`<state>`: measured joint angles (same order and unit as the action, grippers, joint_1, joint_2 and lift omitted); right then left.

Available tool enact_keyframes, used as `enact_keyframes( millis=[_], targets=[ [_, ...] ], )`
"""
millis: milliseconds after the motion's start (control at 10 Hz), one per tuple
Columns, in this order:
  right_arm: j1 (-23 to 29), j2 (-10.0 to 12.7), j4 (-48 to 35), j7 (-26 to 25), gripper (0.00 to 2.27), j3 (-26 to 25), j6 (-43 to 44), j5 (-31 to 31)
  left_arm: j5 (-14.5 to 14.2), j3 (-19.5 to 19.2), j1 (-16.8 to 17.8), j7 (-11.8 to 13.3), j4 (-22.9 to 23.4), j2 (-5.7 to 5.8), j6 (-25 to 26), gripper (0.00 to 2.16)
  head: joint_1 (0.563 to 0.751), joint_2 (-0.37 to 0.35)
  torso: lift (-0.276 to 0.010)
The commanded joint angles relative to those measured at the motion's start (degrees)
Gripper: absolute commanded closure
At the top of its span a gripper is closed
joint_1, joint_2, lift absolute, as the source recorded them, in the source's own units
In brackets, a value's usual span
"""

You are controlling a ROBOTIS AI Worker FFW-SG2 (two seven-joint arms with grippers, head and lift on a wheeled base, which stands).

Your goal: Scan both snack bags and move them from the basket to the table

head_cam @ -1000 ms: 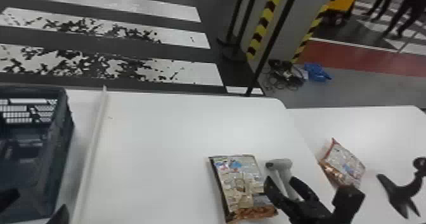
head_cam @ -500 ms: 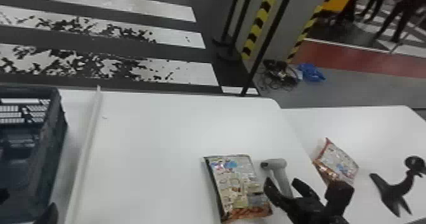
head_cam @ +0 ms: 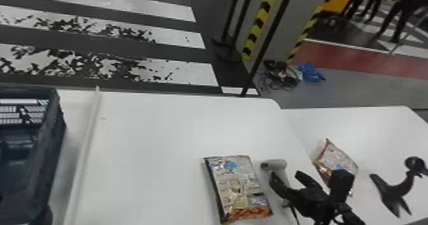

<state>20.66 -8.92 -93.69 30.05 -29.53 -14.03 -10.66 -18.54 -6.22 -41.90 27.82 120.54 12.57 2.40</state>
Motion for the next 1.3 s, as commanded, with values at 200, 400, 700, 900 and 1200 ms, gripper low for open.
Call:
enact_keyframes(
  millis=[200,400,700,900,1200],
  targets=[
    [-0.89,-2.68,3.16,1.51,0.07,-0.7,-0.34,-0.86,0.26,-0.02,0.42,-0.05,0.13,-0.26,0.72,0.09,0.695,-0.35,-0.098],
    [-1.06,-2.68,4.04,2.65,0.08,-0.61,-0.52,-1.03,0.61,0.42,0.59,-0.05,0.22,-0.53,1.07,0.08,0.695,-0.35,-0.098],
    [-2.38,-3.3,6.24,3.97,0.81,0.26,-2.45,-0.06,1.05,0.51,0.59,-0.05,0.31,-0.62,1.07,0.09,0.695,-0.35,-0.098],
    [-3.35,-3.47,7.2,4.05,2.2,0.26,-5.79,0.46,1.05,0.42,0.5,-0.05,0.39,-0.53,1.07,0.09,0.695,-0.35,-0.098],
    [-2.03,-3.3,5.62,3.97,2.25,-1.05,-5.79,-0.59,1.05,0.51,0.42,0.04,0.57,-0.53,1.07,0.09,0.695,-0.35,-0.098]
  ],
)
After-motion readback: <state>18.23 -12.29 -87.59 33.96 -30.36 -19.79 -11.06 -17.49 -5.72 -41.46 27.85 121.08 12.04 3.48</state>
